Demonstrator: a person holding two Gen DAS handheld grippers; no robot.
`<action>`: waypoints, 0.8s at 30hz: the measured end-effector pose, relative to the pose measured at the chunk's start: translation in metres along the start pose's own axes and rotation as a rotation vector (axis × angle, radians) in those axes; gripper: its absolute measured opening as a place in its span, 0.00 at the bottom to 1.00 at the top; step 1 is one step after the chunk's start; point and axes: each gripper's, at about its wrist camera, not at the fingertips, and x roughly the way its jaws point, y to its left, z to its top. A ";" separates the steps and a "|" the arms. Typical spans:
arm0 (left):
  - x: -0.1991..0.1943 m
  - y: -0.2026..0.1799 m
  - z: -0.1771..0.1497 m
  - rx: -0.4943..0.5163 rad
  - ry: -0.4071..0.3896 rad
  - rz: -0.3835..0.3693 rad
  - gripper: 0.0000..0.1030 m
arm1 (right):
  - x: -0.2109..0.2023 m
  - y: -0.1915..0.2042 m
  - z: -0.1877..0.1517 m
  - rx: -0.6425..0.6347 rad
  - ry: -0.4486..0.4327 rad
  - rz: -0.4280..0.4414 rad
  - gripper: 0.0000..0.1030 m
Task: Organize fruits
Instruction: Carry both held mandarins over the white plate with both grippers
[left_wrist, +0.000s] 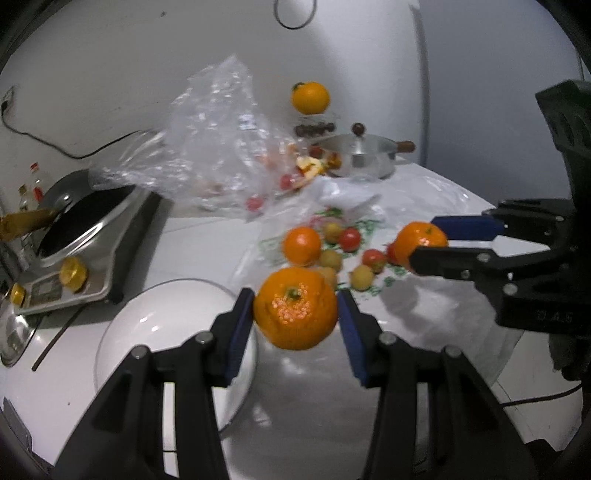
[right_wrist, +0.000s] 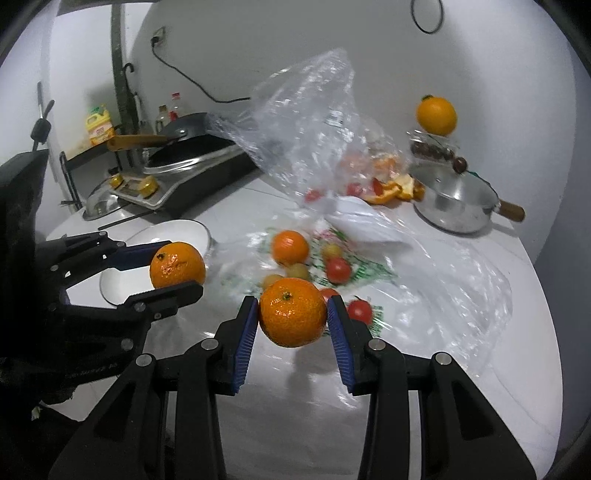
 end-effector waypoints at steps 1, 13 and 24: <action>-0.003 0.005 -0.002 -0.008 -0.005 0.005 0.46 | 0.000 0.004 0.002 -0.006 0.000 0.002 0.40; -0.023 0.066 -0.022 -0.085 -0.035 0.074 0.46 | 0.017 0.058 0.025 -0.065 0.002 0.017 0.40; -0.027 0.116 -0.044 -0.150 -0.032 0.143 0.46 | 0.039 0.108 0.041 -0.131 0.030 0.048 0.40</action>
